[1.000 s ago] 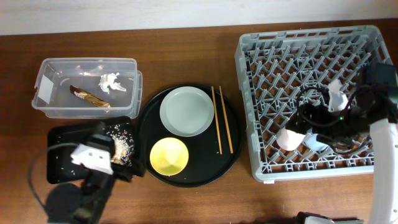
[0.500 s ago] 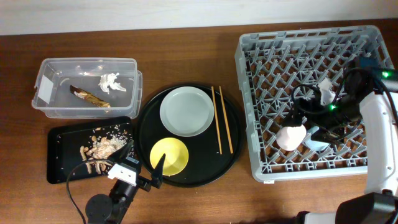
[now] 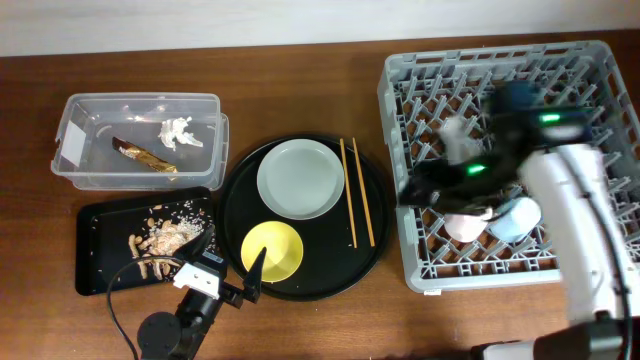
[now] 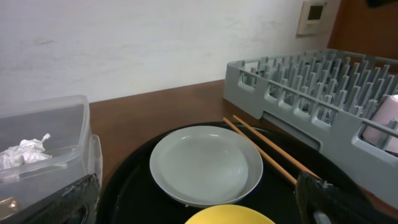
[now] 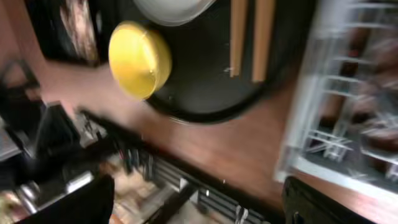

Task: Sort waste into correct bins and load items into the dishwasher rack
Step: 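Grasp the yellow bowl with the right gripper and place it in the rack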

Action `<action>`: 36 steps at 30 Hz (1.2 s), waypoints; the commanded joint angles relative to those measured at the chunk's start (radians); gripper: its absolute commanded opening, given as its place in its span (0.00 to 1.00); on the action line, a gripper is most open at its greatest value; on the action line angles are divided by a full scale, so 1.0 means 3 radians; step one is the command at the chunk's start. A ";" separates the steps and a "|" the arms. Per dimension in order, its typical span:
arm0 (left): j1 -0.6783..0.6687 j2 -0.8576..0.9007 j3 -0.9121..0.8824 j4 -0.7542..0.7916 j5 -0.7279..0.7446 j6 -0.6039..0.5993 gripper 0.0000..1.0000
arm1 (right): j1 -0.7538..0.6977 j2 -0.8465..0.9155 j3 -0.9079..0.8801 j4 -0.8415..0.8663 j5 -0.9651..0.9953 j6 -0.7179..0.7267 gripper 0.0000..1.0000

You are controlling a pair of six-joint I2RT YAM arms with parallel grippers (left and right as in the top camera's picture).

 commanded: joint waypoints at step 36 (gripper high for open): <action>-0.0017 -0.0029 -0.0027 0.0006 0.0045 0.0028 0.99 | 0.0443 -0.0245 -0.0106 0.1062 0.5267 0.1859 0.04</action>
